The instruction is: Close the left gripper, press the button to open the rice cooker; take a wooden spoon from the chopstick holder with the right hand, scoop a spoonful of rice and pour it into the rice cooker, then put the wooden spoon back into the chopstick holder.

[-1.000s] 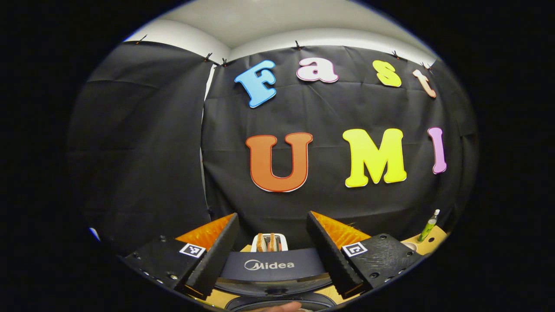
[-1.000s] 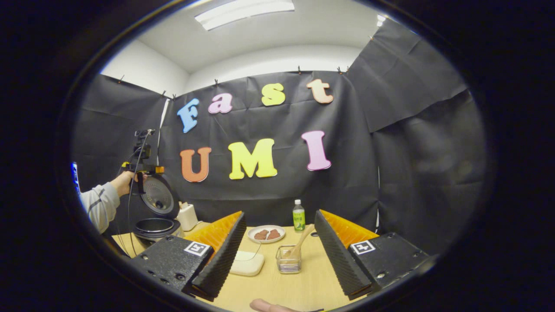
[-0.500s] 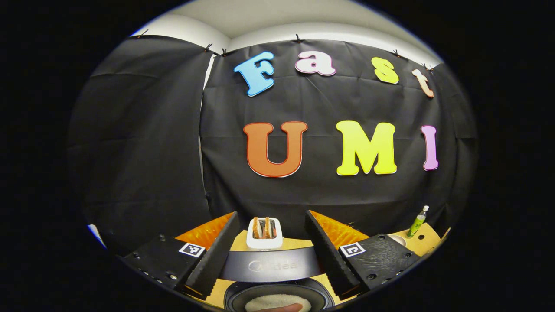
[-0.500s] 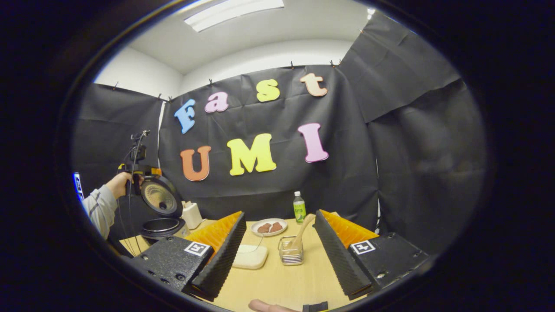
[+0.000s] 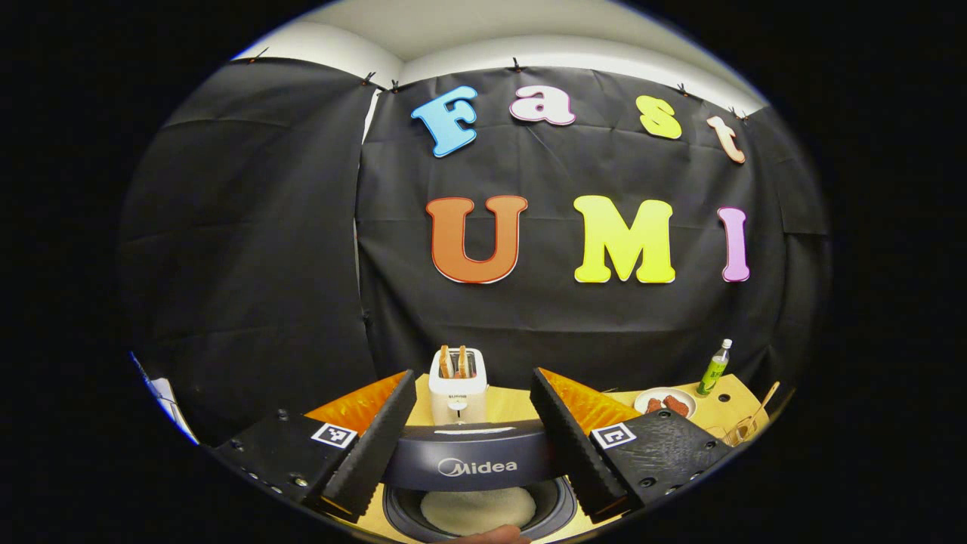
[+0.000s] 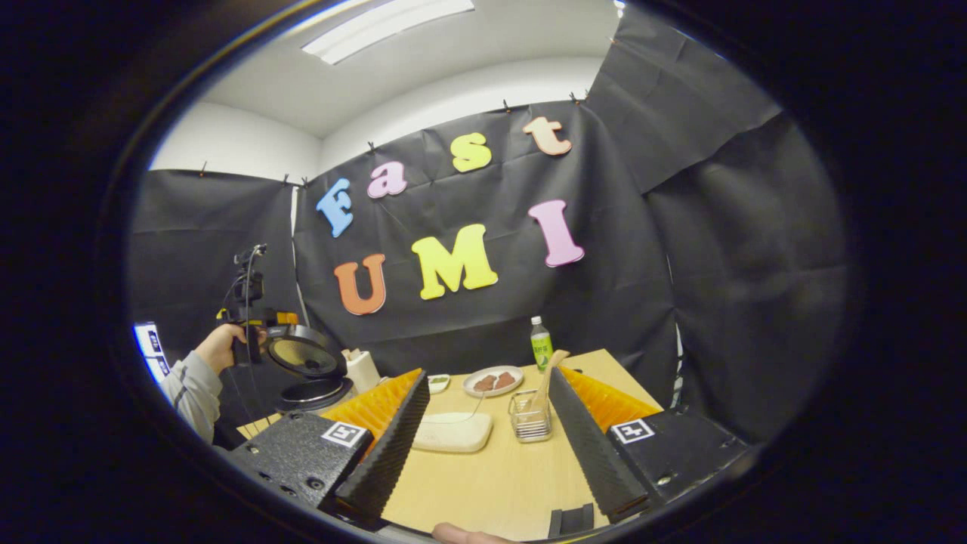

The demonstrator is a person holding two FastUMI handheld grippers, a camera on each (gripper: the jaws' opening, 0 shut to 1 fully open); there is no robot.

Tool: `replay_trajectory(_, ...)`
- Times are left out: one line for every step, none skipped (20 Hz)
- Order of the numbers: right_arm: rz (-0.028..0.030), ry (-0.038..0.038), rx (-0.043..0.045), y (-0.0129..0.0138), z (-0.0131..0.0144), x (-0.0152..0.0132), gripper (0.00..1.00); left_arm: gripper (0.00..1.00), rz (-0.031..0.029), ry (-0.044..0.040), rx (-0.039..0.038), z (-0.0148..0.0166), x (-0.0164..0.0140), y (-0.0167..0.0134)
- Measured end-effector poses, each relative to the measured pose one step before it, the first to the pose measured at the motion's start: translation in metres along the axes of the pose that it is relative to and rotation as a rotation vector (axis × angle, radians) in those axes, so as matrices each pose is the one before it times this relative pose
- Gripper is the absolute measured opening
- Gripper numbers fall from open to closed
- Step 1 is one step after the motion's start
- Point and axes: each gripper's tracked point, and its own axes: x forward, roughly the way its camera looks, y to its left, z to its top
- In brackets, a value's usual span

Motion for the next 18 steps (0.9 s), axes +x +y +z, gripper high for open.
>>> replay_trajectory(0.00915, 0.00021, -0.00083, 0.00514, -0.00005, -0.00525, 1.00, 0.98, -0.00483, 0.01195, 0.00182, -0.00794, -0.00490, -0.00131)
replay_trajectory(0.01805, -0.00153, 0.00762, 0.00825, 0.00032, -0.00647, 1.00, 0.97, -0.00678, 0.01644, -0.00247, -0.00892, -0.00540, -0.00152)
replay_trajectory(0.00762, -0.00158, 0.00279, 0.00454, 0.00086, -0.00348, 1.00, 0.97, -0.00338, 0.02538, -0.01791, -0.00932, -0.00405, 0.00029)
replay_trajectory(-0.00895, 0.00422, -0.00949, -0.00163, -0.00291, -0.00206, 1.00, 0.98, 0.00296, 0.01991, -0.00359, -0.00815, -0.00350, -0.00147)
replay_trajectory(-0.01096, 0.00274, -0.01338, -0.00030, -0.00090, -0.00219, 1.00, 0.98, 0.00546, 0.01752, 0.00717, -0.00909, -0.00346, -0.00047)
replay_trajectory(-0.00015, -0.00185, -0.00779, 0.00392, 0.00157, -0.00368, 1.00, 0.97, 0.00044, 0.00149, 0.00213, -0.00427, -0.00329, -0.00124)
replay_trajectory(0.00200, -0.00536, -0.00757, 0.00359, 0.00200, -0.00332, 1.00, 0.97, -0.00118, 0.00873, -0.00097, -0.00444, -0.00205, -0.00159)
replay_trajectory(-0.00283, -0.00483, -0.01082, 0.00108, 0.00184, -0.00233, 1.00, 0.96, 0.00029, 0.01121, -0.00021, -0.00662, -0.00181, -0.00097)
replay_trajectory(-0.00516, -0.00596, -0.01085, -0.00021, 0.00186, -0.00170, 1.00, 0.96, -0.00219, 0.00595, -0.00142, -0.00570, -0.00147, -0.00130)
replay_trajectory(-0.00544, -0.00293, -0.00886, -0.00028, 0.00005, 0.00002, 1.00, 0.96, -0.00805, 0.01249, 0.00119, -0.00730, -0.00049, -0.00214)
replay_trajectory(-0.00438, -0.00352, -0.00385, 0.00006, 0.00151, -0.00134, 1.00, 0.96, -0.00554, 0.01649, -0.00450, -0.00944, -0.00015, -0.00018)
replay_trajectory(-0.00236, -0.00561, 0.00112, 0.00072, 0.00142, -0.00062, 1.00, 0.96, -0.00091, 0.02471, -0.00231, -0.01090, 0.00034, -0.00008)
replay_trajectory(0.00140, -0.00446, 0.00190, 0.00144, 0.00136, -0.00033, 1.00, 0.96, 0.00187, 0.02537, 0.00019, -0.01157, -0.00027, -0.00003)
replay_trajectory(-0.00062, -0.00056, 0.00245, 0.00025, -0.00042, 0.00095, 0.98, 0.96, -0.00070, 0.00417, 0.01291, -0.00709, -0.00053, -0.00053)
replay_trajectory(0.00210, 0.00094, 0.00098, 0.00242, -0.00045, 0.00076, 0.98, 0.96, -0.00134, 0.00845, 0.01344, -0.00781, 0.00071, -0.00080)
replay_trajectory(0.00660, 0.00262, 0.00157, 0.00317, -0.00198, 0.00124, 1.00, 0.96, -0.00246, 0.01016, 0.00467, -0.00835, 0.00015, -0.00020)
replay_trajectory(0.00748, 0.00477, 0.00225, 0.00300, -0.00139, 0.00083, 1.00, 0.96, -0.00251, 0.01533, -0.00481, -0.00791, 0.00136, 0.00114)
replay_trajectory(0.00682, 0.00621, 0.00456, 0.00274, -0.00254, 0.00241, 1.00, 0.96, -0.00002, 0.02053, -0.01461, -0.01050, 0.00119, -0.00077)
